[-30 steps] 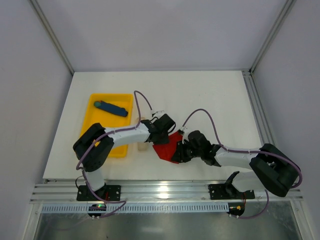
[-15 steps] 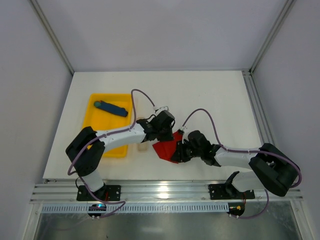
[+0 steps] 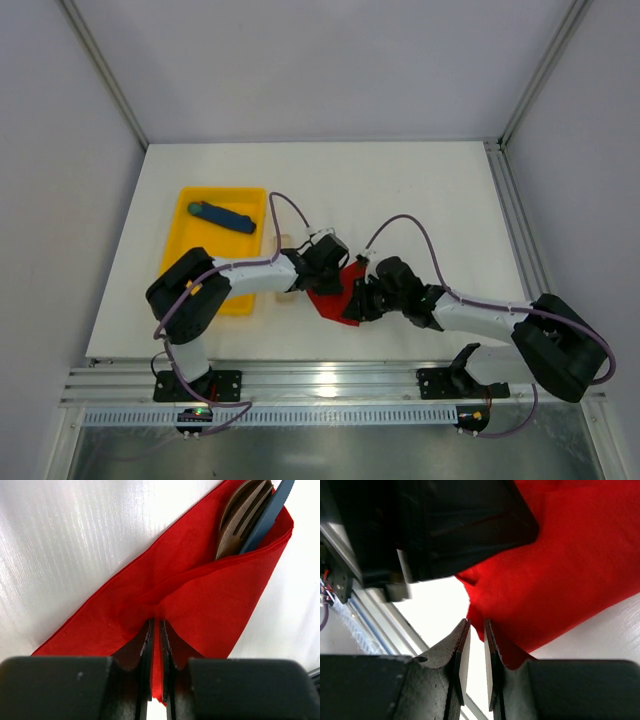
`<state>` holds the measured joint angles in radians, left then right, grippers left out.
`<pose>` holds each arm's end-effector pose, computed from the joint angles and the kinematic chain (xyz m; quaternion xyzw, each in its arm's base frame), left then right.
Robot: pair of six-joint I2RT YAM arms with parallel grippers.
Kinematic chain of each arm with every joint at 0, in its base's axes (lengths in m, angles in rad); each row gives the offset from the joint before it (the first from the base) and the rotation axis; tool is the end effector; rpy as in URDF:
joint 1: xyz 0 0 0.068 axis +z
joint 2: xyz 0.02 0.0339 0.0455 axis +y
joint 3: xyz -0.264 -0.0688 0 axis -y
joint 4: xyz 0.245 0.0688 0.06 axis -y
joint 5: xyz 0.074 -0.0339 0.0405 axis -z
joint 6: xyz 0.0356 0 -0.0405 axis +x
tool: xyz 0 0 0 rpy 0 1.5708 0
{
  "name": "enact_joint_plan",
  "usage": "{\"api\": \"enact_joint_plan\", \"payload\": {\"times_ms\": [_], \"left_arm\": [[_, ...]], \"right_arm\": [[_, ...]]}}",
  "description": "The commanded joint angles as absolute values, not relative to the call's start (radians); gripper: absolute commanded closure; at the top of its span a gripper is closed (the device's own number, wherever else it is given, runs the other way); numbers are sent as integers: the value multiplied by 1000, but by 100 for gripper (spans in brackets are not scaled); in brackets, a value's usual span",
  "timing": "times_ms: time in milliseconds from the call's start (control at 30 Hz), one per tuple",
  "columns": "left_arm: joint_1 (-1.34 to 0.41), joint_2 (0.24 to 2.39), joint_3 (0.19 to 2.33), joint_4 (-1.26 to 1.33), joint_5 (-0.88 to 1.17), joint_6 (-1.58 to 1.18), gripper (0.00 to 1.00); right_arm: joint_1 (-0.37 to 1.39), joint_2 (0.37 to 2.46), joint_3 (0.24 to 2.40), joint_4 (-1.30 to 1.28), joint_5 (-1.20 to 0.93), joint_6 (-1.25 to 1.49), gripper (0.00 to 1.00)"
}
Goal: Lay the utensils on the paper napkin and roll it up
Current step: Roll the napkin at the center of the board.
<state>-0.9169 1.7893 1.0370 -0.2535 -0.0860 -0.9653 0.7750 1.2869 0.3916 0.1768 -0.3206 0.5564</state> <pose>0.2188 -0.2805 0.1552 -0.0352 0.9589 -0.2008 0.1974 0.1545 0.1670 0.1423 -0.1636 0.8863 0.3663 0.2312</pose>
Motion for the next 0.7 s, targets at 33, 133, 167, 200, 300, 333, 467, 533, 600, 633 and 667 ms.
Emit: {"api": "enact_joint_plan", "payload": {"times_ms": [33,133,167,200,300,333,467,533,600,633,667], "left_arm": [[-922,1810,997,-213,-110,-974,88],[-922,1806,979,-190,-109,-980,88],[-920,1802,973,-189,-109,-982,88],[-922,1801,970,-187,-107,-982,88],[-922,1798,963,-186,-110,-983,88],[-920,1796,963,-186,-112,-983,89],[-920,1790,963,-196,-123,-985,88],[-920,1789,963,-201,-124,-986,88],[-920,1786,962,-201,-124,-991,88],[-920,1786,963,-204,-124,-992,88],[-920,1786,962,-206,-124,-997,88]], "right_arm": [[753,1212,505,69,-275,543,75],[698,1230,557,29,-253,534,76],[686,1242,599,6,-230,529,76],[681,1258,621,-23,-218,523,77],[680,1321,692,-49,-166,514,82],[680,1331,704,-54,-152,517,85],[678,1379,735,-60,-81,529,88],[677,1407,733,-57,-46,531,89],[673,1437,733,-49,-32,529,90],[672,1449,733,-49,-23,529,90],[670,1460,732,-45,-17,529,91]]}}
